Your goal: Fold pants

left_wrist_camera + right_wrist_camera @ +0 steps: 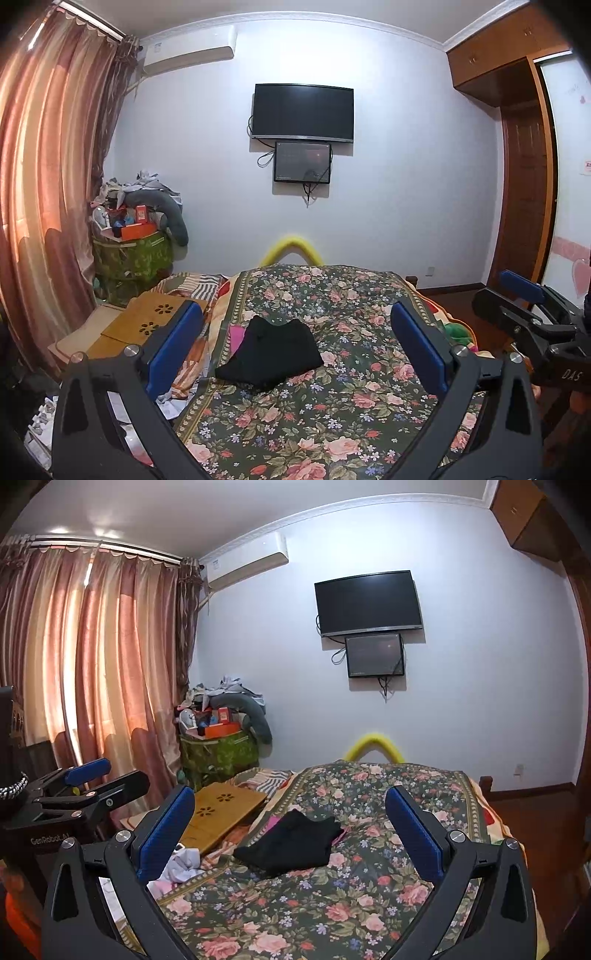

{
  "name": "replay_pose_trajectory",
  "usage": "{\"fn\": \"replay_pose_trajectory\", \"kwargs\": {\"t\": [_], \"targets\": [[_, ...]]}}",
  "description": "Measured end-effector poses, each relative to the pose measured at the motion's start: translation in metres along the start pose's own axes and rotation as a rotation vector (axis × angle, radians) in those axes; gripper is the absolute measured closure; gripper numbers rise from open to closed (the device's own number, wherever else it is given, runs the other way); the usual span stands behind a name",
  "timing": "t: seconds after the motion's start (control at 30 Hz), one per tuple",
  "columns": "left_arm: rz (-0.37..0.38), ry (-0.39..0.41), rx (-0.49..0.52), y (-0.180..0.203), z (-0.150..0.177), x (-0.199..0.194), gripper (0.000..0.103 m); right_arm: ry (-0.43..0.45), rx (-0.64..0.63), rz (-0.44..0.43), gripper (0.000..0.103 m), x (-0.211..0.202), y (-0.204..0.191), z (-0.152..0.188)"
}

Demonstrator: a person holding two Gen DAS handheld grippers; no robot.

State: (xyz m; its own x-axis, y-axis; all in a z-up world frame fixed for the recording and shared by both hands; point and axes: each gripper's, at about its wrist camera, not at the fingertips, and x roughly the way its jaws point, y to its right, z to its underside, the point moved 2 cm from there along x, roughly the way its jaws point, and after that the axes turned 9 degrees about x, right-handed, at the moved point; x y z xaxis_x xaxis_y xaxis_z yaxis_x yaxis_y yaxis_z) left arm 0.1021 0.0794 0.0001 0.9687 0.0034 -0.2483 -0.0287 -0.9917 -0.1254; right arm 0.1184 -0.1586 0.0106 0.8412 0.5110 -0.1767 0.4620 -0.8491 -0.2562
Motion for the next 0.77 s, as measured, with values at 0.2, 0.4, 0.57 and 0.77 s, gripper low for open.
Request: {"fn": "replay_pose_trajectory", "kwargs": {"t": [0.2,0.4,0.57,0.77], "targets": [[0.006,-0.010,-0.004,0.000,0.000,0.003,0.000,0.001,0.001,0.001,0.000,0.001,0.000,0.000],[0.014,-0.017,-0.008,-0.001,0.000,0.005,0.000,0.000,0.003,0.003,0.000,0.001,0.001,0.000],[0.019,-0.019,-0.007,0.000,0.001,0.008,0.000,-0.004,0.003,0.004,0.000,0.002,0.000,-0.001],[0.022,-0.023,-0.018,-0.004,0.003,0.011,0.000,-0.013,-0.001,0.004,0.000,0.006,-0.002,0.001]]}}
